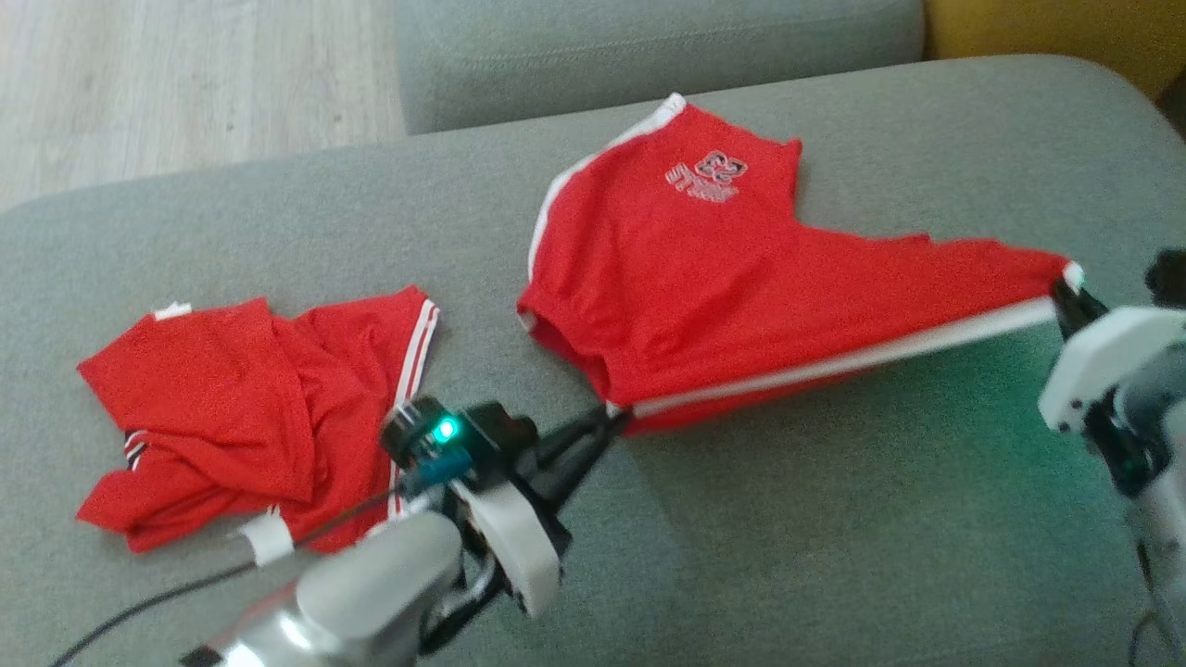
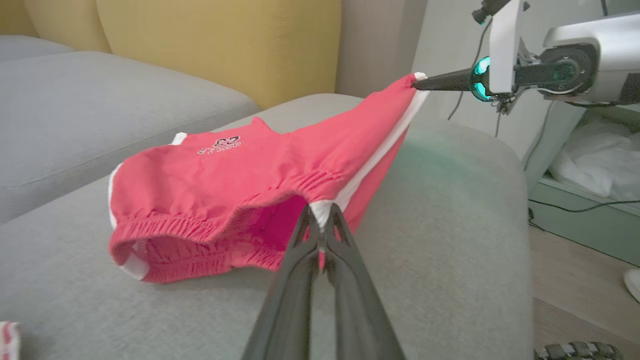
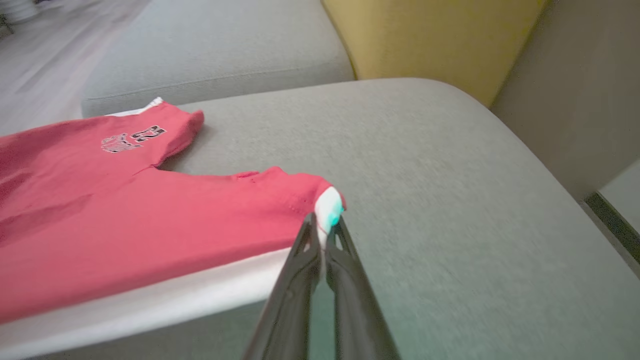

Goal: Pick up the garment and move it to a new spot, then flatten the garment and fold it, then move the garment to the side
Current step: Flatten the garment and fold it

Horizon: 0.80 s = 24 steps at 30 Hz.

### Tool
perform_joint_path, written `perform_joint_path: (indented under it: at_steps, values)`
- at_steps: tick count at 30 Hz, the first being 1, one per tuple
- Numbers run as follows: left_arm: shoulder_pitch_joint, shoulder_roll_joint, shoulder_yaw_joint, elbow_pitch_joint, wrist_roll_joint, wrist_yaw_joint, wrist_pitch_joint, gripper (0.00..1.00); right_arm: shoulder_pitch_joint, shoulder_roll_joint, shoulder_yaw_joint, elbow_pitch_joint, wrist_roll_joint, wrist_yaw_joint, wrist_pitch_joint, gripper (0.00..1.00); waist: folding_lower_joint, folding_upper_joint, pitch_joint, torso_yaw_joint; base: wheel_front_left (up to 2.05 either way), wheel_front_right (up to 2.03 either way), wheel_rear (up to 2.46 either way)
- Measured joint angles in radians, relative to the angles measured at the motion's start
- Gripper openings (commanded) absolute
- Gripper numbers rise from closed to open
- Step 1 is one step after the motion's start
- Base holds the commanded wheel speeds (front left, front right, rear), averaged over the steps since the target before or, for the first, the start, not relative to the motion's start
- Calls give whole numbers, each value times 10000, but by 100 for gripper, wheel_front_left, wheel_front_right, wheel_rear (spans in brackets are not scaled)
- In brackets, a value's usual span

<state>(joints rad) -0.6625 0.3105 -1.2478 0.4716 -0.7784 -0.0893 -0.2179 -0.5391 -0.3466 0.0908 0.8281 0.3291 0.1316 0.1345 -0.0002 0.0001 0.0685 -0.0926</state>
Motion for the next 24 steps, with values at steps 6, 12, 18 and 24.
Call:
perform_joint_path:
  at_steps: [6,12,18,24]
  values:
    - [621,-174,-247,-767,71,282,311,0,1289,-77,-1313,-1127,-238,0,740,0,0,0,-296,-202,0,0,0]
    - [820,-263,-332,-1415,140,571,508,0,2171,305,-2692,-2911,-790,0,1377,0,2,0,-190,-275,0,0,0]
    - [674,-178,27,-1666,86,828,506,0,2201,984,-3365,-4481,-1452,0,1762,0,2,0,236,-143,0,0,0]
    - [81,-163,470,-1703,-50,905,497,0,1499,1406,-3624,-4980,-2119,0,1825,0,3,0,784,190,0,0,0]
